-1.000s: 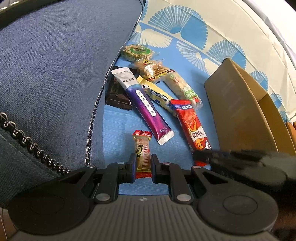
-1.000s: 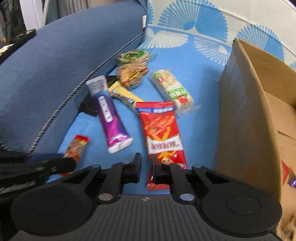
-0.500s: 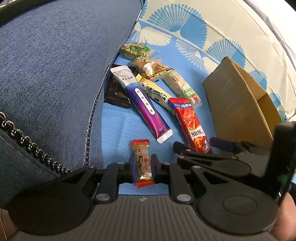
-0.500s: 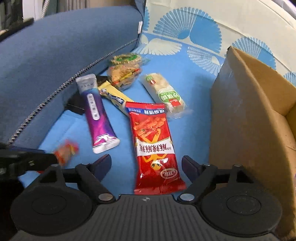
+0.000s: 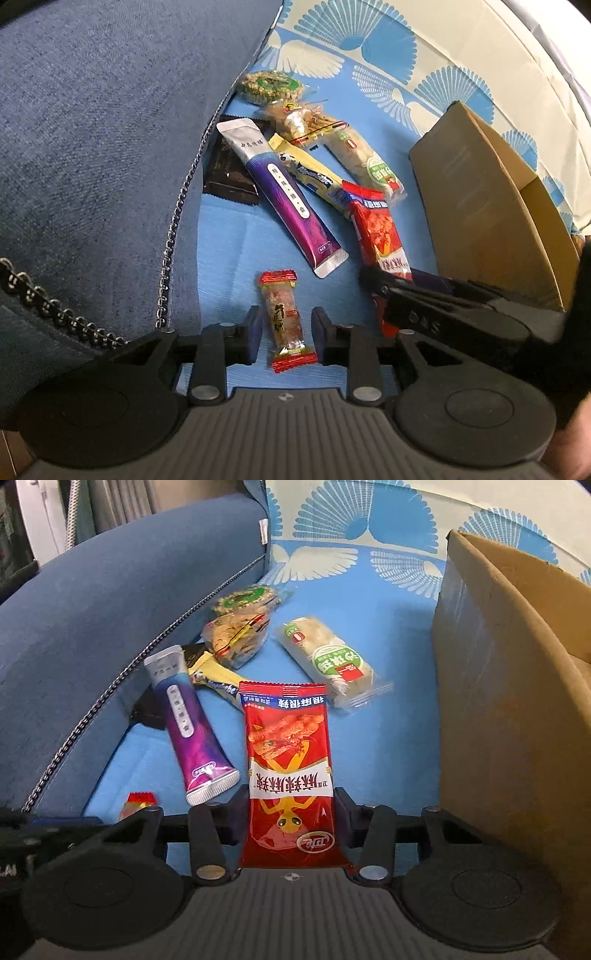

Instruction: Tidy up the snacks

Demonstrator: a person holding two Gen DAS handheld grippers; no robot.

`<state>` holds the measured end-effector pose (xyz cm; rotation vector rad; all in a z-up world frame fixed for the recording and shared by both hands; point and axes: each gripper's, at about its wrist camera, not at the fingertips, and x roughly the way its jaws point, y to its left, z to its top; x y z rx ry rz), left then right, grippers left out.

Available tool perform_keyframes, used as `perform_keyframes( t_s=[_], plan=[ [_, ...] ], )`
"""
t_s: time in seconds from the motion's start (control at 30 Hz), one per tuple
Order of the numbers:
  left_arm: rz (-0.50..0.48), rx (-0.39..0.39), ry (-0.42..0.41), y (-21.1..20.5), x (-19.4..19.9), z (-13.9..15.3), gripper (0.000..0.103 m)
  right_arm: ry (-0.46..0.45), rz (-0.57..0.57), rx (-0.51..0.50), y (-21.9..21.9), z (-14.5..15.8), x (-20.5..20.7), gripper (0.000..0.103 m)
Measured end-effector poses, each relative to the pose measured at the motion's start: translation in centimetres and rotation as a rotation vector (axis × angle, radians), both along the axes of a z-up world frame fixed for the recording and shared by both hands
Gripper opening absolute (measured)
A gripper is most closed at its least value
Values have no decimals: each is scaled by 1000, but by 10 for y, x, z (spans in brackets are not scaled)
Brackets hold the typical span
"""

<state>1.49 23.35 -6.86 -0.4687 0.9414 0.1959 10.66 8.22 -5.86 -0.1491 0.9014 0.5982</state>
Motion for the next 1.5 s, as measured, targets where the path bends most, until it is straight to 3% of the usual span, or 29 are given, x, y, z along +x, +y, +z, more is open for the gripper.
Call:
perform_keyframes(
  t_s=[0.33,0.53,0.67,0.8,1.13,1.27,1.33,1.5],
  plan=[
    [10,-68,-16,5,-3,-2,36,35,33,1,-26,39,-47,48],
    [23,-43,34,2,5,-8,36,55,32,7,-37,24,-61,48],
    [20,-7,53,-3,9,-9,39,73,19,4,-33,10,-59,51],
    [-9,48,64,-13,12,-8,43,25,66,-25,-29,4,-67,57],
    [-50,174,95,-32,17,-8,43,5,78,-16,-36,4,-67,57],
    [-60,241,111,-40,19,-9,33,-18,89,-29,-34,5,-70,50],
    [-60,253,110,-41,19,-9,21,-28,91,-29,-34,6,-72,49],
    [-48,255,70,-40,14,-3,18,-67,83,-9,-37,13,-74,47]
  ],
)
